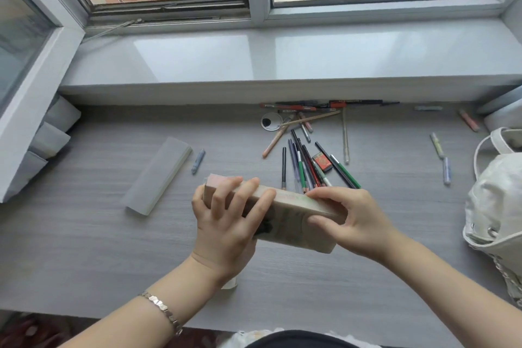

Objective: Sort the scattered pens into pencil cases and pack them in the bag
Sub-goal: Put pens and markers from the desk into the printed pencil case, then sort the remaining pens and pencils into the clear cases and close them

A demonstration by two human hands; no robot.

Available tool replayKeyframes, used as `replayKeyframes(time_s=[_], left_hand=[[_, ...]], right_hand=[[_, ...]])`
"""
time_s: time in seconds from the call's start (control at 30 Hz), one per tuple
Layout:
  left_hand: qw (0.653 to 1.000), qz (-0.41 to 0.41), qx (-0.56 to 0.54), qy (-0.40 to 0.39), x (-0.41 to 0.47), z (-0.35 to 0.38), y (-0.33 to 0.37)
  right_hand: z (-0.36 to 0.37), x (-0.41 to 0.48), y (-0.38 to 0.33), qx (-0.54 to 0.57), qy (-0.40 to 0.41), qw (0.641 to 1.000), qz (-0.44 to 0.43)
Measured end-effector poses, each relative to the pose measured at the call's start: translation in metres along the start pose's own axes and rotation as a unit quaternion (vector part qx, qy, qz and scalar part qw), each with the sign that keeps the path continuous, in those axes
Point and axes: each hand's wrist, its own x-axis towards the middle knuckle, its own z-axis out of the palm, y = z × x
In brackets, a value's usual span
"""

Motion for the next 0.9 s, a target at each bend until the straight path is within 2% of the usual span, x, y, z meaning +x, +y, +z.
replayKeyframes(time_s=[0.13,0.2,0.3,0.33,0.4,0.5,0.57,0.7,0.77,0.83,0.9], left_hand=[[0.999,-0.008,-0.027,-0.043,-0.007,0.006,-0.016],[0.992,-0.026,-0.065,-0.102,-0.011,0.007,-0.024],[0.960,-0.142,-0.092,-0.222,-0.015,-0.002,-0.028],[0.943,-0.194,-0.090,-0.256,-0.015,-0.004,-0.029],[0.874,-0.339,-0.116,-0.329,-0.019,-0.008,-0.037],[0.761,-0.535,-0.156,-0.332,-0.041,-0.008,-0.056],[0.726,-0.583,-0.118,-0.345,-0.065,-0.006,-0.067],[0.709,-0.561,-0.028,-0.426,-0.096,0.005,-0.068],[0.713,-0.548,-0.015,-0.436,-0.093,0.012,-0.065],[0.733,-0.531,0.012,-0.425,-0.082,0.017,-0.060],[0.775,-0.489,0.031,-0.399,-0.066,0.020,-0.054]], right_hand=[[-0.002,0.026,-0.012,-0.011,-0.094,0.995,0.044],[0.000,0.040,-0.019,-0.036,-0.115,0.991,0.060],[0.006,0.055,-0.032,-0.071,-0.016,0.997,0.020],[0.009,0.058,-0.035,-0.057,0.023,0.998,0.014],[0.016,0.062,-0.036,-0.020,0.067,0.997,0.021],[0.027,0.058,-0.025,-0.019,0.046,0.998,0.046],[0.035,0.052,-0.014,-0.047,0.018,0.998,0.045],[0.048,0.046,-0.006,-0.058,-0.035,0.996,0.066],[0.051,0.045,-0.006,-0.054,-0.050,0.995,0.071],[0.053,0.043,-0.006,-0.055,-0.056,0.994,0.075],[0.052,0.040,-0.003,-0.052,-0.057,0.993,0.086]])
